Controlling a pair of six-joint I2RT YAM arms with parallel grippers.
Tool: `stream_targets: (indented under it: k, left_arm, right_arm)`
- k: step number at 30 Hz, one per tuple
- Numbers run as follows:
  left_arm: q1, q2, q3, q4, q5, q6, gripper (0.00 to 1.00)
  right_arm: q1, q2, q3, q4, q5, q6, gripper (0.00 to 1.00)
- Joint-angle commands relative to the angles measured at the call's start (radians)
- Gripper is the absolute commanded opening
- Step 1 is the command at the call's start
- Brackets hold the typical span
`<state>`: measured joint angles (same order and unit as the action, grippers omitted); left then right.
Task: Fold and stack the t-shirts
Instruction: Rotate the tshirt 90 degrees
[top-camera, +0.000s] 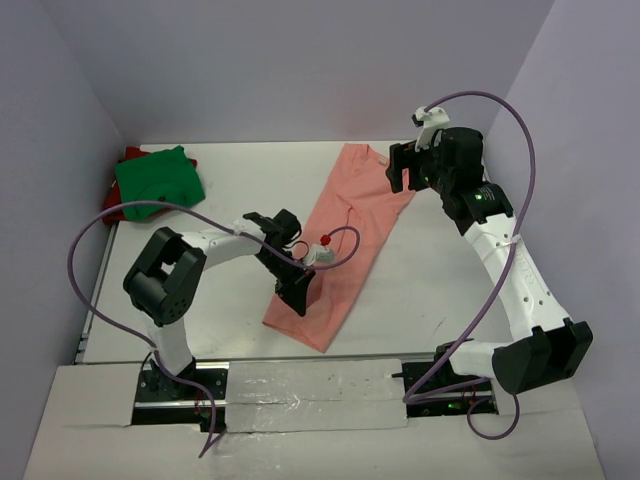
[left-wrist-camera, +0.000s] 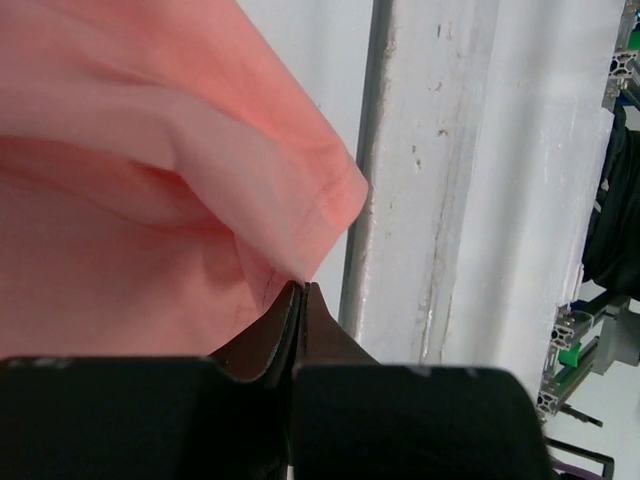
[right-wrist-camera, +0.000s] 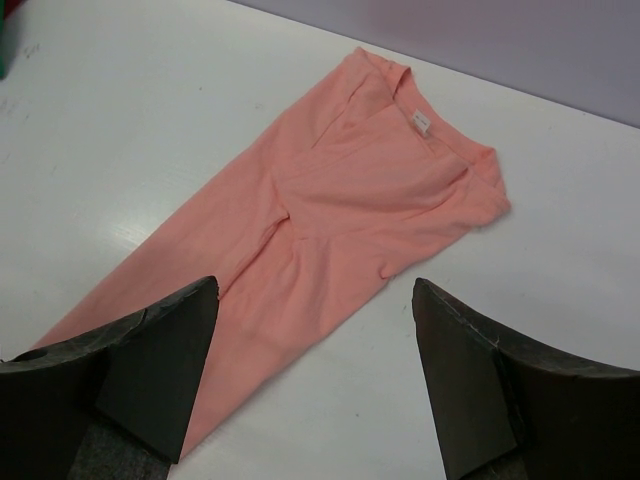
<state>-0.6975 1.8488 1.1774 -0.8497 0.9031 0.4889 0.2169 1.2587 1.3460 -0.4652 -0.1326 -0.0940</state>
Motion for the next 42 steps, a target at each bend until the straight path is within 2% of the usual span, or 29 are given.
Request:
stream_targets:
  k: [1,10,16,17,18,19,20,23,26,28,29,30,32,33,36,37,38,39,40,42]
  left_arm:
    - [0.003,-0.051,-0.013,-0.069,0.007,-0.004,0.0]
    - [0.012,-0.049,-0.056,-0.218,0.065,0.065,0.0]
    - [0.015,-0.048,-0.111,-0.256,0.086,0.105,0.01]
    - [0.018,-0.046,-0.116,-0.249,0.086,0.1,0.14]
    - [0.018,-0.042,-0.116,-0.249,0.088,0.112,0.52]
    - [0.019,-0.036,-0.111,-0.262,0.098,0.132,0.81]
    - [0.02,-0.028,-0.099,-0.291,0.108,0.149,0.99]
    - [0.027,-0.019,-0.081,-0.305,0.108,0.168,0.99]
    - [0.076,-0.045,-0.039,-0.278,0.086,0.153,0.99]
    - [0.136,-0.068,0.007,-0.253,0.063,0.146,0.99]
    - [0.16,-0.072,0.049,-0.247,0.059,0.14,0.99]
    - [0.209,-0.083,0.077,-0.243,0.054,0.137,0.99]
    - [0.295,-0.098,0.149,-0.223,0.057,0.097,0.99]
    - [0.324,-0.124,0.168,-0.174,0.057,0.08,0.99]
    - [0.424,-0.202,0.189,-0.047,0.037,-0.045,0.99]
    - [0.443,-0.227,0.182,0.056,0.03,-0.07,0.99]
    - [0.469,-0.261,0.142,0.136,-0.043,-0.113,0.99]
    - [0.481,-0.339,0.11,0.223,-0.091,-0.228,0.99]
    - [0.49,-0.376,0.082,0.338,-0.107,-0.249,0.99]
    - [0.506,-0.488,-0.017,0.464,-0.228,-0.347,0.99]
  right_arm:
    - [-0.008,-0.015,0.01,0.008,-0.012,0.008,0.85]
    - [-0.007,-0.002,0.042,-0.02,-0.004,0.01,0.84]
    - [-0.007,0.024,0.062,-0.053,-0.032,0.011,0.84]
    - [-0.007,0.033,0.064,-0.058,-0.039,0.01,0.84]
    - [-0.007,0.036,0.067,-0.067,-0.044,0.007,0.85]
    - [-0.007,0.041,0.065,-0.072,-0.053,0.005,0.85]
    - [-0.005,0.051,0.065,-0.078,-0.062,-0.007,0.86]
    - [0.009,0.082,0.071,-0.124,-0.094,-0.038,0.86]
    - [0.076,0.114,0.052,-0.138,-0.055,-0.096,0.86]
    - [0.15,0.11,-0.005,-0.089,-0.021,-0.116,0.85]
    - [0.176,0.111,-0.046,-0.069,0.019,-0.134,0.83]
    - [0.22,0.131,-0.06,-0.04,0.046,-0.138,0.68]
    - [0.242,0.18,-0.048,-0.035,0.086,-0.11,0.25]
    - [0.242,0.239,-0.035,-0.045,0.077,-0.098,0.0]
    - [0.24,0.326,0.011,-0.038,0.103,-0.059,0.0]
    - [0.24,0.382,0.024,-0.033,0.125,-0.052,0.0]
    - [0.237,0.415,0.056,-0.029,0.154,-0.03,0.0]
    - [0.236,0.447,0.079,-0.02,0.238,-0.015,0.0]
    - [0.222,0.517,0.105,-0.024,0.264,-0.001,0.0]
    - [0.196,0.588,0.197,-0.052,0.309,0.048,0.0]
